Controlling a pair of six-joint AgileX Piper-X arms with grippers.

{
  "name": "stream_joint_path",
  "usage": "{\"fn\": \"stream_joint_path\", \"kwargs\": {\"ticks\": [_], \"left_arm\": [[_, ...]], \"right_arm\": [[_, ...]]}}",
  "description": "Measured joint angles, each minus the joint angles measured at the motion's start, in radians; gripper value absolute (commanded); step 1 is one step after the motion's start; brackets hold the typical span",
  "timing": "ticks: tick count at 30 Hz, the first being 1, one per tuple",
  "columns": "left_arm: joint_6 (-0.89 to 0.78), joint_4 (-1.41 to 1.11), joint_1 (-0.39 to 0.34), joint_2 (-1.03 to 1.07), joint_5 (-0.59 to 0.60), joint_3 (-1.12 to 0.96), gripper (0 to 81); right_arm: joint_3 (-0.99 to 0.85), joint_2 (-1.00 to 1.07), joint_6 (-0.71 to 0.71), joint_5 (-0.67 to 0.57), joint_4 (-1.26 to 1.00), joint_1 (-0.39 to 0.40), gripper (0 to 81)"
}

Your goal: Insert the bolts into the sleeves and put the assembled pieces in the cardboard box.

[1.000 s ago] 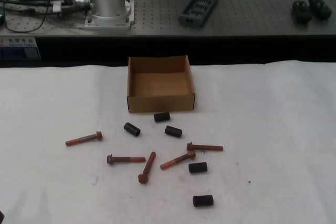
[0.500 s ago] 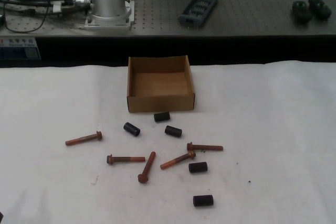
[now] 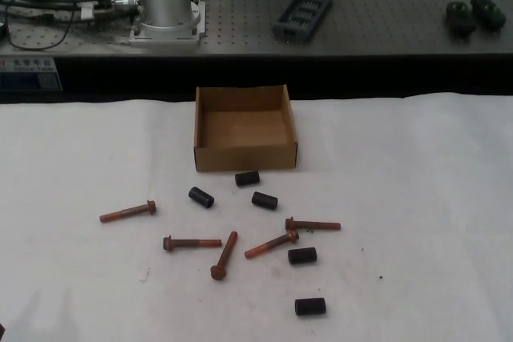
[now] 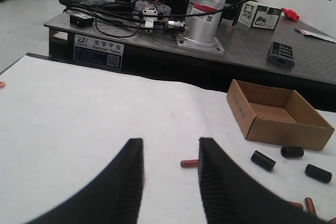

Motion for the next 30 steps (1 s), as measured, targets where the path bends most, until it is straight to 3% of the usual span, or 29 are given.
{"fn": "stream_joint_path", "kwargs": {"ticks": [19, 27, 30], "left_arm": [[0.0, 0.0, 0.0, 0.0, 0.0, 0.0, 26.1], [-0.006, 0.0, 0.0, 0.0, 0.008, 0.0, 26.1], [-0.096, 0.0, 0.0, 0.0, 0.124, 0.0, 26.1]], "right_arm": [[0.0, 0.0, 0.014, 0.0, -0.02, 0.0, 5.1], [0.0, 0.0, 0.227, 0.0, -0.041, 0.0, 5.1], [0.0, 0.0, 0.311, 0.0, -0.106, 0.0, 5.1]]}}
